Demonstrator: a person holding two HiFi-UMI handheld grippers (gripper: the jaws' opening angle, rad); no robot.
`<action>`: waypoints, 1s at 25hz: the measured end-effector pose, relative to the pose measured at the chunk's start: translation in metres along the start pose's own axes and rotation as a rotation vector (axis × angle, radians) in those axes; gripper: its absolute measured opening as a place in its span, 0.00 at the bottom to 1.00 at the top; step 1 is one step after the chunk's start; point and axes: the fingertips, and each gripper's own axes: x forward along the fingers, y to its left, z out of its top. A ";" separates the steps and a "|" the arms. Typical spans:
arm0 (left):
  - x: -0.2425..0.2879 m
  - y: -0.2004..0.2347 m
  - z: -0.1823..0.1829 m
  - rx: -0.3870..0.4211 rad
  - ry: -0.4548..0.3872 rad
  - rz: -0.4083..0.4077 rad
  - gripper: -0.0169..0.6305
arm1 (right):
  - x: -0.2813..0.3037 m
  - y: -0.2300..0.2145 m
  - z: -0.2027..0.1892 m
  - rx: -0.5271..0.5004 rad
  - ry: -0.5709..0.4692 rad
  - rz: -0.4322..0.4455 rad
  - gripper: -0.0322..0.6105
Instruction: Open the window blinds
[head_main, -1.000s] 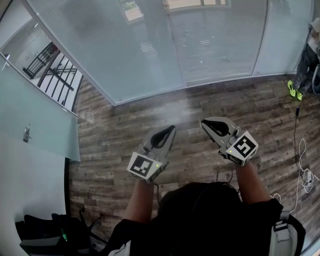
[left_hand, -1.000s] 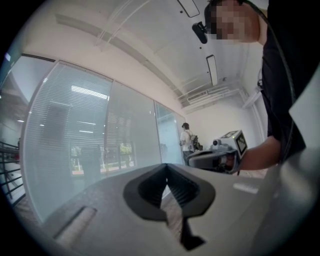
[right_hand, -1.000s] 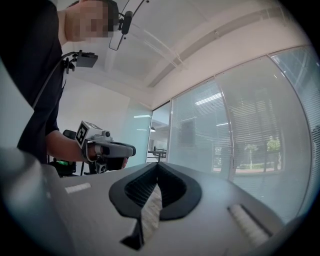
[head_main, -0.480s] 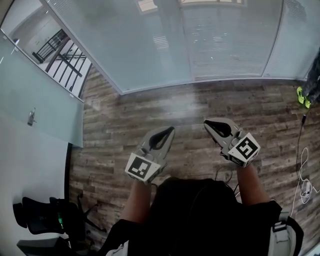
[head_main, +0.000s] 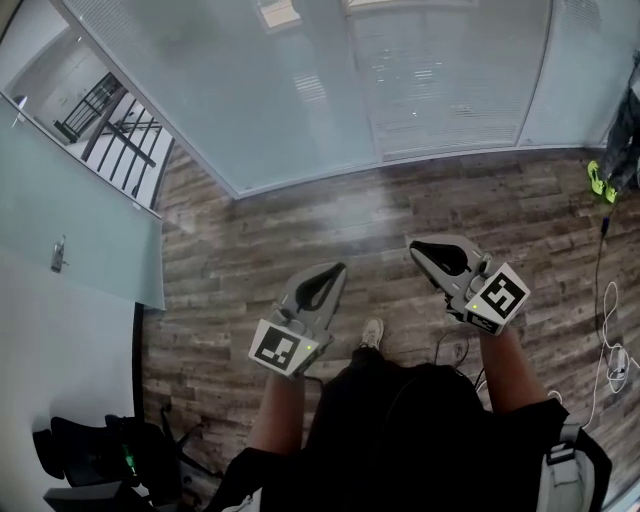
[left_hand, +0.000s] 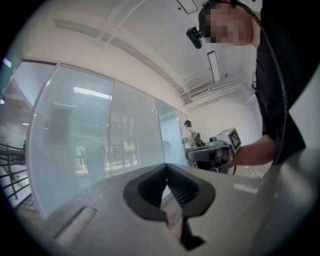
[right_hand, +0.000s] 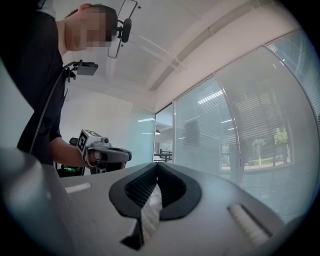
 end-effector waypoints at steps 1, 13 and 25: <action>0.002 0.002 0.000 -0.001 -0.007 -0.008 0.03 | 0.002 -0.002 0.001 0.000 -0.005 -0.009 0.06; 0.046 0.061 -0.018 -0.041 -0.035 -0.052 0.03 | 0.043 -0.051 0.001 -0.039 0.018 -0.059 0.06; 0.081 0.117 -0.008 -0.040 -0.080 -0.136 0.03 | 0.098 -0.077 0.001 -0.082 0.044 -0.095 0.06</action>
